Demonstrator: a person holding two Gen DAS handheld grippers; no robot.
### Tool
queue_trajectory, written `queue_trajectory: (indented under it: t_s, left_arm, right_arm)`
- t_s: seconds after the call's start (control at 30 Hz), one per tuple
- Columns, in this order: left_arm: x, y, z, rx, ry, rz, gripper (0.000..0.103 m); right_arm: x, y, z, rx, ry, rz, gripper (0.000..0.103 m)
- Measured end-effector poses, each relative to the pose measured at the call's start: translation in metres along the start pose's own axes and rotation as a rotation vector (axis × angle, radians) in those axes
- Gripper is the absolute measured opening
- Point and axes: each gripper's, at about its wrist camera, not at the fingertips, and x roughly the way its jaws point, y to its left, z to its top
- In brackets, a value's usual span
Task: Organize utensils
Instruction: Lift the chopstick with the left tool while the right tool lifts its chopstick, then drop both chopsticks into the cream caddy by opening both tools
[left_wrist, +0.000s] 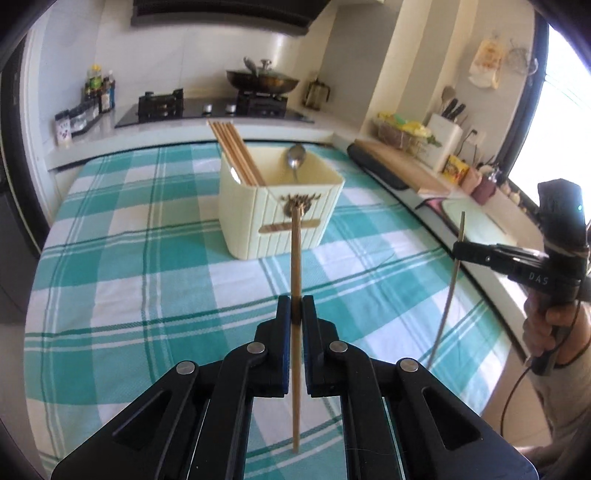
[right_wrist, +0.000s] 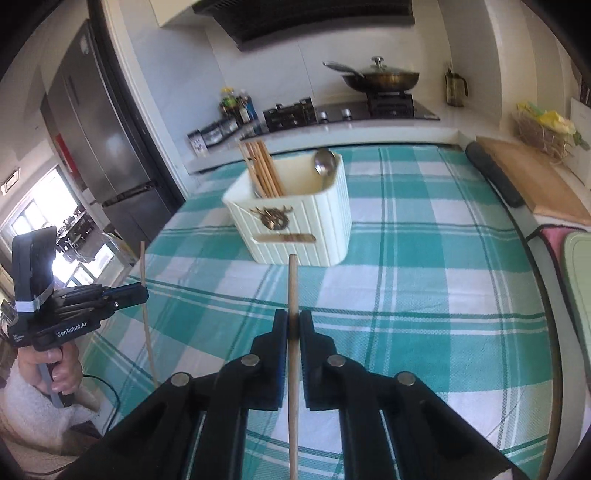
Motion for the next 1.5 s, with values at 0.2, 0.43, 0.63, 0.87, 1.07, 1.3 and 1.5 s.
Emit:
queue_trajectory:
  t_s: [0.2, 0.43, 0.63, 0.87, 1.07, 1.3, 1.5]
  left_arm:
    - [-0.043, -0.003, 0.012, -0.043, -0.128, -0.056, 0.004]
    - [-0.068, 0.003, 0.036, -0.066, -0.192, -0.083, 0.004]
    - [-0.073, 0.015, 0.061, -0.082, -0.197, -0.079, 0.004]
    - [-0.093, 0.020, 0.130, -0.044, -0.304, -0.055, 0.004]
    - [-0.068, 0.028, 0.195, -0.020, -0.389, 0.036, 0.004]
    - [0.053, 0.052, 0.206, -0.077, -0.164, 0.100, 0.004]
    - [0.125, 0.062, 0.195, -0.094, 0.027, 0.114, 0.004]
  right_arm:
    - [-0.042, 0.026, 0.005, -0.074, -0.155, -0.020, 0.006]
    - [-0.068, 0.041, 0.033, -0.130, -0.288, -0.043, 0.006]
    - [-0.065, 0.029, 0.068, -0.121, -0.266, -0.044, 0.006]
    - [-0.065, 0.018, 0.124, -0.132, -0.309, -0.068, 0.006]
    - [-0.060, 0.024, 0.172, -0.147, -0.441, -0.073, 0.006]
    - [0.015, 0.040, 0.192, -0.232, -0.409, -0.103, 0.006]
    - [0.120, 0.021, 0.203, -0.182, -0.044, -0.100, 0.007]
